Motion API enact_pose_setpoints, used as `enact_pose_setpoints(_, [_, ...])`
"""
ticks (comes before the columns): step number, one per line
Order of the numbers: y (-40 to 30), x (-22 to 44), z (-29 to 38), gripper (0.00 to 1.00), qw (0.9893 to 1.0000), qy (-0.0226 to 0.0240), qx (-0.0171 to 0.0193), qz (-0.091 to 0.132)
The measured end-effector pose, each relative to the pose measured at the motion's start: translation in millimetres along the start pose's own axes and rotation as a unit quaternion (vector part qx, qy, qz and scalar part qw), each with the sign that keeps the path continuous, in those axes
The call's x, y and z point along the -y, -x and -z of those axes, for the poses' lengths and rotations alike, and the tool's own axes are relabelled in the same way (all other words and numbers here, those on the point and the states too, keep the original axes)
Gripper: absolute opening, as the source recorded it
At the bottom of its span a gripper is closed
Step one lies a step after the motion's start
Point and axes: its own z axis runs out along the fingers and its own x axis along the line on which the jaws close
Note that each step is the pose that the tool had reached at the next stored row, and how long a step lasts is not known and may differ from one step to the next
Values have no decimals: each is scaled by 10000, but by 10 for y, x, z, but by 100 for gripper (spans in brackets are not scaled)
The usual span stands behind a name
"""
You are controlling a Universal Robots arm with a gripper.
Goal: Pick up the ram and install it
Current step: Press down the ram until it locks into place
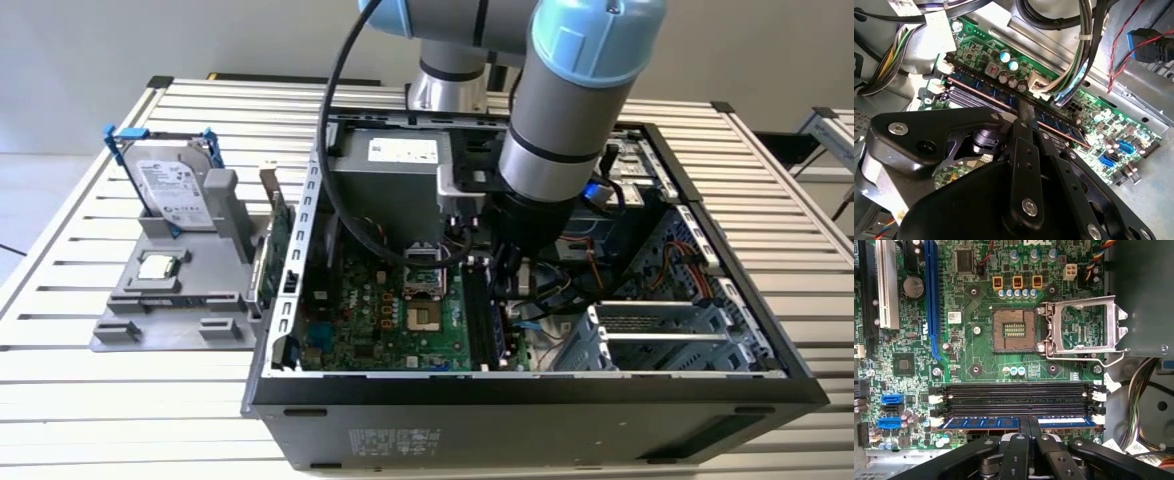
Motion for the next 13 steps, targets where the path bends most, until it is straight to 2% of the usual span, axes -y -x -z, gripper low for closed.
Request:
enact_pose_setpoints(2, [4,0,-14,0,10000,1,-5,-2])
enact_pose_setpoints(10, [7,1,-3,0,10000,5,-18,-2])
enact_pose_setpoints(13, [4,-1,23,0,10000,-2,9,-2])
